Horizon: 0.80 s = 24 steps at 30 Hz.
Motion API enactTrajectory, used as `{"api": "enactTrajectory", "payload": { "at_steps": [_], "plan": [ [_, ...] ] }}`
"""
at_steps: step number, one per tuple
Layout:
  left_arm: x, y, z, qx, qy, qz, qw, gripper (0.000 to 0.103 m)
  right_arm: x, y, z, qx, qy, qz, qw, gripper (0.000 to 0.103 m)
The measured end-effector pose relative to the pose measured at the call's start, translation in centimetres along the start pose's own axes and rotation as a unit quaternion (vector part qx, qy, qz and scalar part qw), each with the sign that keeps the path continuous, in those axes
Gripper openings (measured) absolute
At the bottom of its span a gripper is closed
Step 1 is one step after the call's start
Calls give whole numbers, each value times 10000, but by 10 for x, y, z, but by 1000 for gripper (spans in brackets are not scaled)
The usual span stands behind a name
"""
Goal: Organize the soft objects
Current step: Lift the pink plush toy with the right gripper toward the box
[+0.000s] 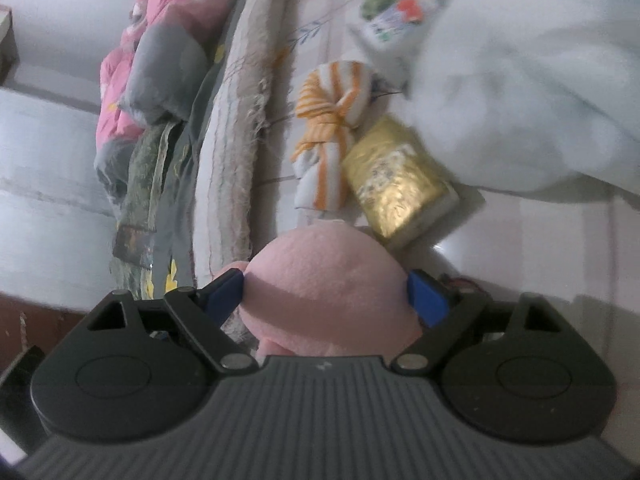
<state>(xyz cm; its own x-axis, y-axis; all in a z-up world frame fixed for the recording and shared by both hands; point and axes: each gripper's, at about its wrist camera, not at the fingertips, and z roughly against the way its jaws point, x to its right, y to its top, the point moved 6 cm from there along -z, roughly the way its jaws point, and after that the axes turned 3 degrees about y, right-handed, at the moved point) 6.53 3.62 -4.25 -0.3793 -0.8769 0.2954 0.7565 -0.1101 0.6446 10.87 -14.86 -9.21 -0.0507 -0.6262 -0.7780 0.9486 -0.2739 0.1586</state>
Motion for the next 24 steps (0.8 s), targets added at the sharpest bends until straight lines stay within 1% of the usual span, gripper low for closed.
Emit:
{"api": "enactTrajectory", "payload": {
  "at_steps": [5,8,11,14,18,21,24],
  "plan": [
    [19,-1,-21,-181,-166,-167,9996,85,17,0,21,207,146,-245,9994,89],
    [31,0,-32,-252,-310,-240,9989,85,22,2,35,371,138,-252,9989,89],
    [41,3,-39,-215,-314,-380,9986,86,24,5,50,536,92,-181,9984,89],
    [51,7,-41,-137,-474,-459,9977,86,26,10,66,696,-3,-49,9976,89],
    [68,9,-41,-17,-689,-643,9955,86,24,15,81,783,-136,193,9967,89],
    [80,8,-43,16,-845,-836,9929,86,17,17,87,754,-233,445,9959,90],
    [90,6,-47,34,-950,-989,9905,86,6,18,85,651,-426,846,9934,92]
  ]
}}
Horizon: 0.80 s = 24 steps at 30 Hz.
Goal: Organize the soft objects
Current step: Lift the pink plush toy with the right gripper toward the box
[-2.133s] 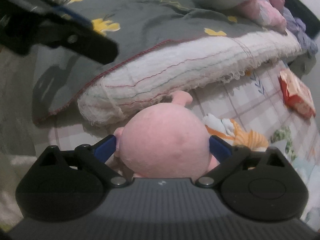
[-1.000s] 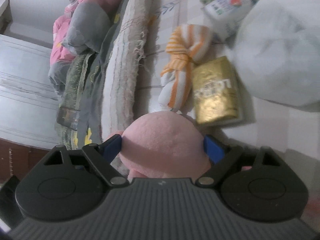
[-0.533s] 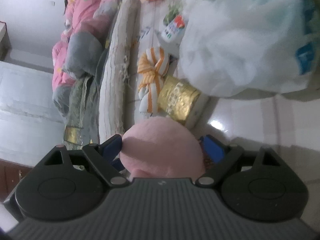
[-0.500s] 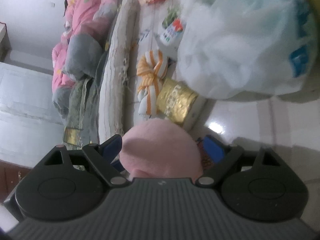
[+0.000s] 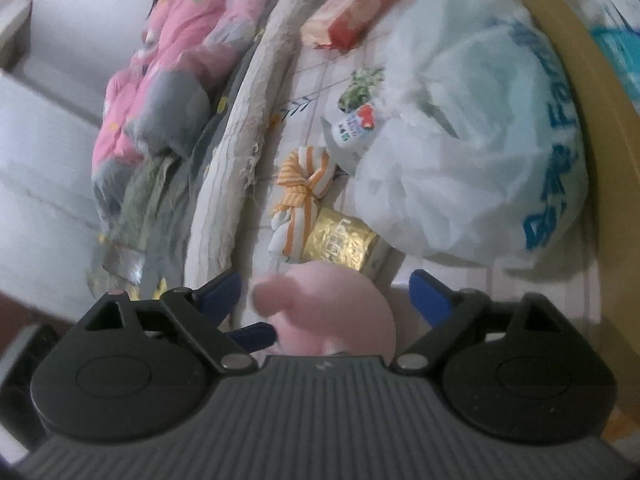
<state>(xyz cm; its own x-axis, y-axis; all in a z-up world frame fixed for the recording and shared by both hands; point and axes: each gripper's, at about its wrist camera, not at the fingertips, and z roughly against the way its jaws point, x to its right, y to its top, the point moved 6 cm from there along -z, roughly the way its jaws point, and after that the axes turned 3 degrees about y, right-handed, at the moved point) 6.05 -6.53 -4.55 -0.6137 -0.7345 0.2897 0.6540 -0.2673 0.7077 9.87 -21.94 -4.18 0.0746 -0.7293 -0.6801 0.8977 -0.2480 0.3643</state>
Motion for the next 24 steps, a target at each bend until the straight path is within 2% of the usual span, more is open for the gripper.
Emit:
{"api": "enactTrajectory", "payload": {
  "at_steps": [4,7,10,15,19,24],
  "plan": [
    [1,-6,-9,-160,-48,-2,9999,86,-7,-1,-7,-174,-307,421,9985,92],
    [-4,-11,-8,-205,-31,61,9998,86,0,-2,-14,-312,-679,537,9958,92],
    [-16,-16,-6,-255,87,164,9995,86,11,-3,-20,-418,-852,453,9945,92],
    [-35,-19,-13,-433,417,349,9976,85,16,-8,-25,-562,-886,474,9934,92],
    [-38,-19,-21,-506,526,312,9968,84,15,-12,-36,-666,-930,508,9921,91],
    [-40,-19,-34,-620,591,274,9959,79,23,-11,-43,-653,-776,158,9947,83]
  ]
}}
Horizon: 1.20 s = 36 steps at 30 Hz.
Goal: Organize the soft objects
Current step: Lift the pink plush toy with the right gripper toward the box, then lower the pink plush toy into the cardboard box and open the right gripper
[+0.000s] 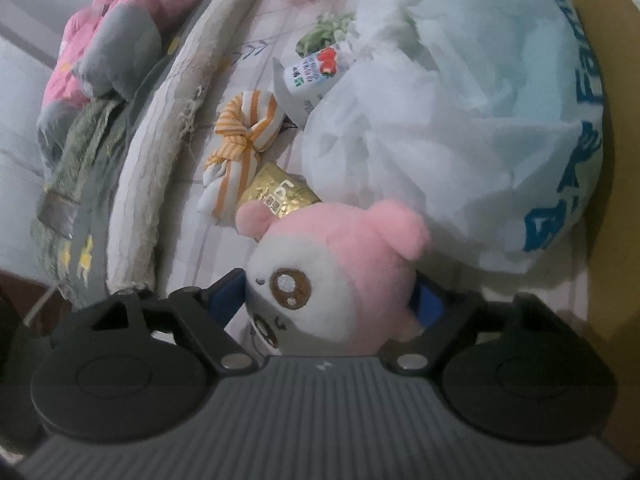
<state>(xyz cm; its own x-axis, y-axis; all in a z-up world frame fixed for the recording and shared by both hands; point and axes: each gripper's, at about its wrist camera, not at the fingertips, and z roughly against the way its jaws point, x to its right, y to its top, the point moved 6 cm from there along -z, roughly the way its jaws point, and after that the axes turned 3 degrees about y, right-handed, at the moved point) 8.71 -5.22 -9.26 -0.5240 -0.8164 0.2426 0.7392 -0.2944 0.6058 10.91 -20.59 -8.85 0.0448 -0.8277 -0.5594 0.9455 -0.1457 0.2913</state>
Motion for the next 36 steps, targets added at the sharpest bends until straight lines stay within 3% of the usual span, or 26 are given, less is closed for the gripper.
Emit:
{"api": "enactTrajectory", "payload": {
  "at_steps": [9,17,27,36],
  "plan": [
    [-1,3,10,54,-77,155,9998,73,-7,-5,9,55,351,-256,9990,80],
    [10,15,47,470,-118,96,9988,72,-32,-6,40,336,629,-98,9974,80],
    [44,55,73,997,-304,-241,9943,73,-33,5,104,1039,972,-176,9897,80],
    [103,104,48,1182,-792,-753,9870,74,15,12,176,1875,901,-686,9757,80]
  ]
}}
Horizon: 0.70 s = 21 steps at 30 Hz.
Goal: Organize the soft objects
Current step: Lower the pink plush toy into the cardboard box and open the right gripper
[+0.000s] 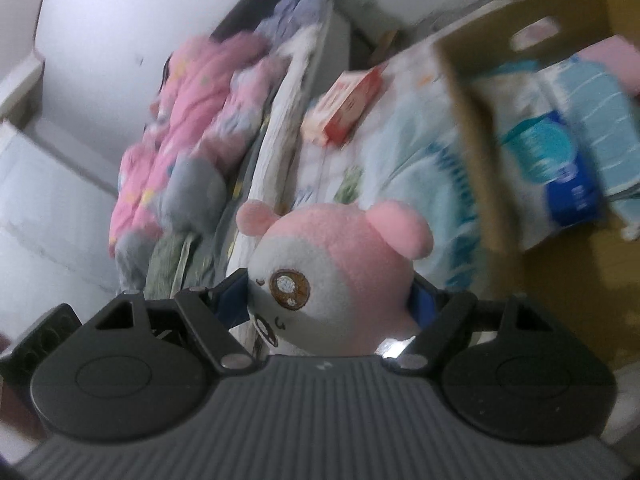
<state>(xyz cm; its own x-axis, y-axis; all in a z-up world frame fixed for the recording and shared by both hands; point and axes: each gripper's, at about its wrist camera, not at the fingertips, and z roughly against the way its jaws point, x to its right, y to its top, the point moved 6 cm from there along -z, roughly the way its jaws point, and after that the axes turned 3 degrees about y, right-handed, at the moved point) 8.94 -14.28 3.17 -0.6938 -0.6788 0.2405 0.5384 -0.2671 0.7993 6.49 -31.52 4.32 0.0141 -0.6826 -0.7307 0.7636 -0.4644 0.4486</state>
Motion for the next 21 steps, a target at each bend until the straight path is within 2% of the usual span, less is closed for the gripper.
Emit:
{"api": "enactTrajectory", "payload": {
  "at_steps": [4,9,15,21],
  "plan": [
    [13,19,-26,13,-100,-71,9999,76,27,20,31,387,-86,-259,9989,80],
    [10,29,-47,-58,-95,49,9999,77,69,54,64,890,-472,-427,9940,80],
    [-13,24,-60,-266,85,313,9991,78,137,98,84,1324,-1391,-563,9798,80],
    [-39,15,-62,-435,356,514,9971,79,205,126,69,1234,-2342,-638,9622,80]
  ]
}}
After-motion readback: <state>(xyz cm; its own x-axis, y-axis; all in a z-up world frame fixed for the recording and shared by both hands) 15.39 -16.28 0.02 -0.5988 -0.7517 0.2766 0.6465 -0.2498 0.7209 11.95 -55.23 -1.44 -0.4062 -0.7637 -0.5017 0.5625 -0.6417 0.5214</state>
